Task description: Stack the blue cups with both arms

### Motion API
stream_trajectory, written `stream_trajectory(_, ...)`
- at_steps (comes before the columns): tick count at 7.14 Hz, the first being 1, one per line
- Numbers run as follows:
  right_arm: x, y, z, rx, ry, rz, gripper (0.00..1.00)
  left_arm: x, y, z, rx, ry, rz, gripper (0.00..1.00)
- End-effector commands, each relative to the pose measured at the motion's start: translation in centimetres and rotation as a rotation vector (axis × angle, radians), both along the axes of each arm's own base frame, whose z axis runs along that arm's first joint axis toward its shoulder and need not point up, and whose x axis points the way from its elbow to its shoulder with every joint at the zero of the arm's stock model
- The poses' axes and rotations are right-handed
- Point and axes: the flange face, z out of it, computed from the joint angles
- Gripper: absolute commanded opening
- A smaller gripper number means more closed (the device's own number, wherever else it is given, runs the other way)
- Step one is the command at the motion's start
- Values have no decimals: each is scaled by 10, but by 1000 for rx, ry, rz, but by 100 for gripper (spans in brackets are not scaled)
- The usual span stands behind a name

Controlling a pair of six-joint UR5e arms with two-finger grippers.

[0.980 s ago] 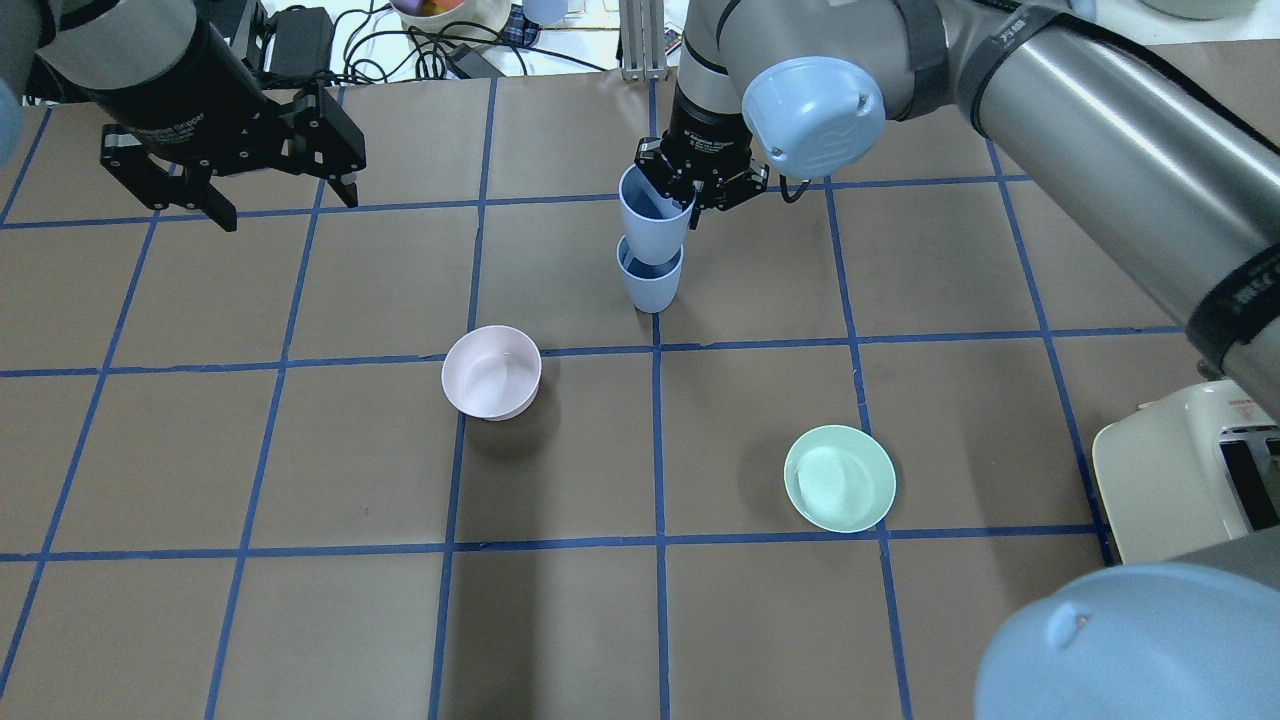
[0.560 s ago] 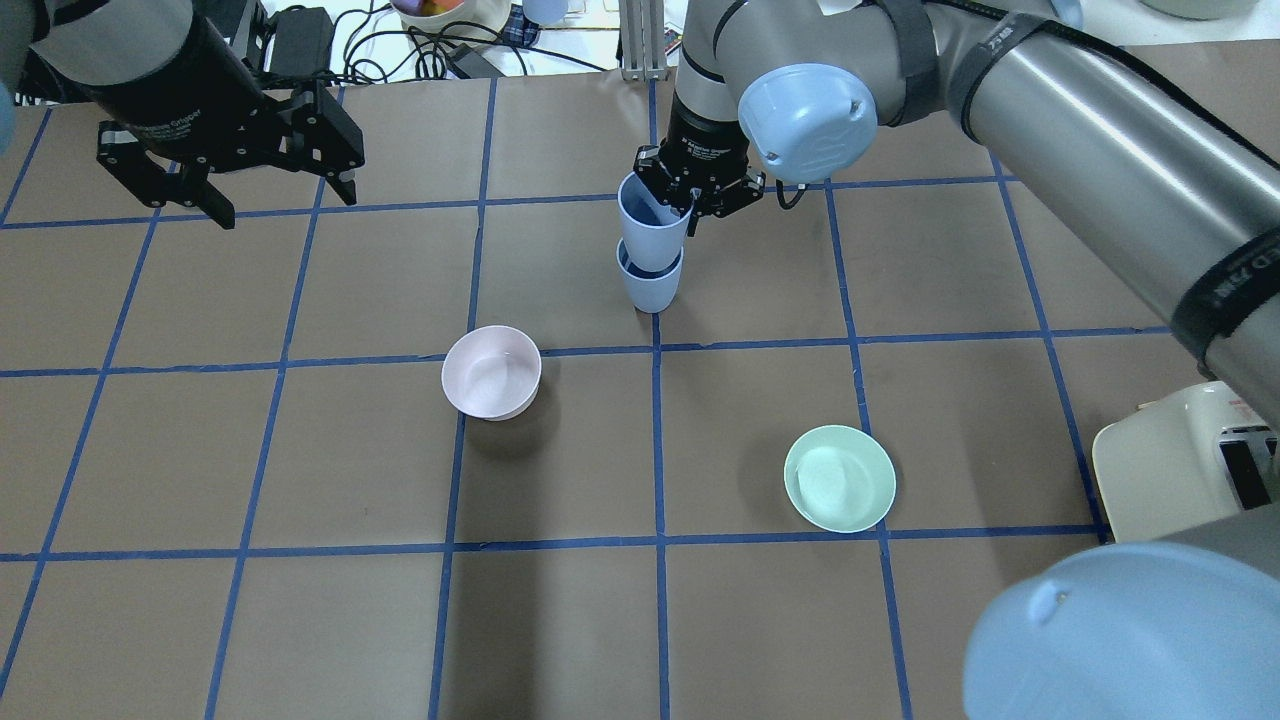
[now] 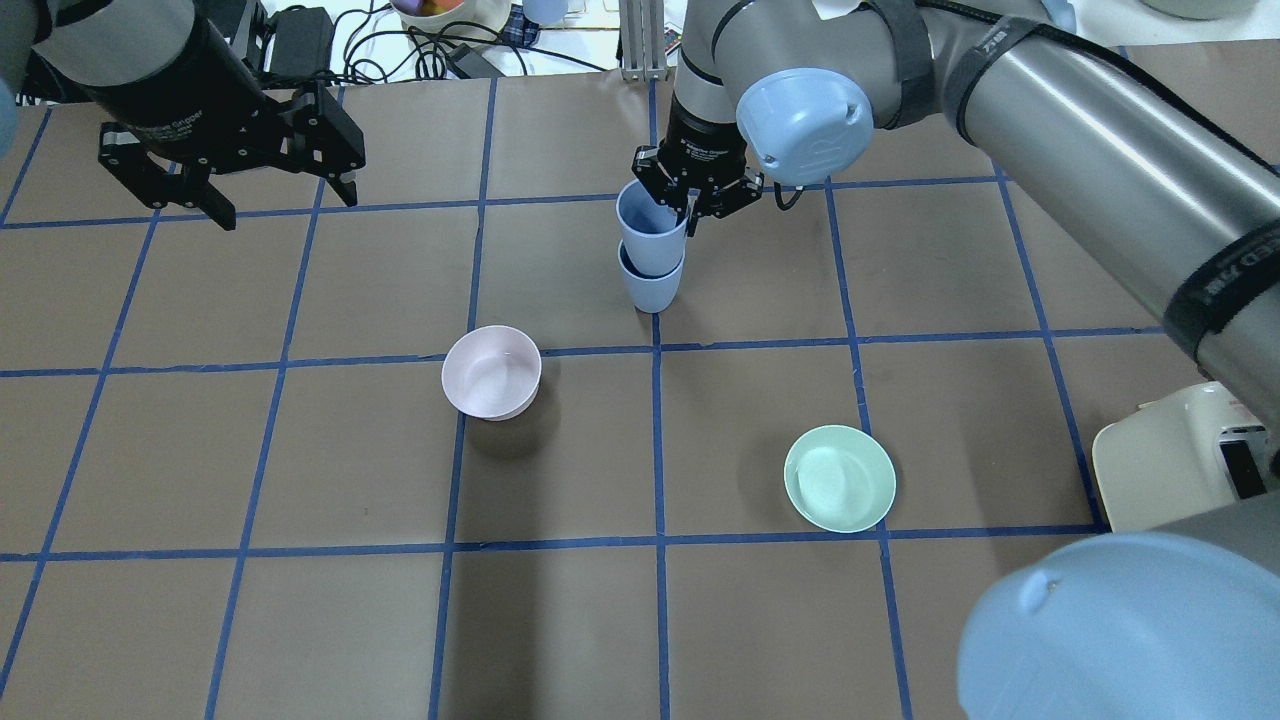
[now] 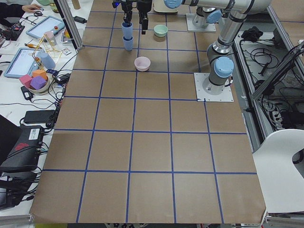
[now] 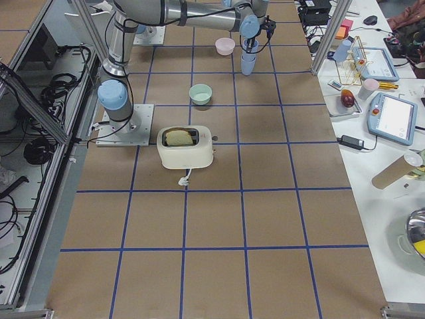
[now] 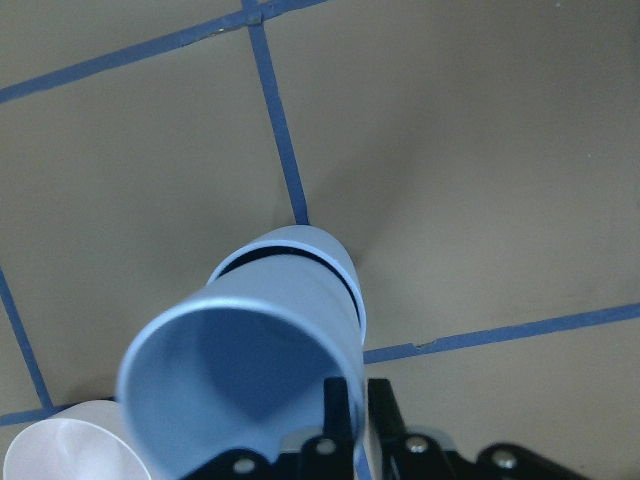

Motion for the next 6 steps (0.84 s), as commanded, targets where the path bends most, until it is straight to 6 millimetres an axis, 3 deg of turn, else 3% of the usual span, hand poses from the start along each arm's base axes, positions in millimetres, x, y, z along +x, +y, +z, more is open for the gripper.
stream_trajectory(1, 0, -1, -3, 2, -1, 8, 85, 0, 0, 0, 1, 0, 0, 100)
stream_trajectory(2, 0, -1, -1, -5, -3, 5, 99, 0, 0, 0, 1, -1, 0, 100)
stream_trajectory(4, -13, -7, 20, -32, 8, -7, 100, 0, 1, 0, 1, 0, 0, 100)
stream_trajectory(5, -23, 8, 53, -44, 9, -8, 100, 0, 1, 0, 1, 0, 0, 100)
stream_trajectory(6, -51, 25, 87, -35, 20, 11, 100, 0, 1, -1, 2, -1, 0, 100)
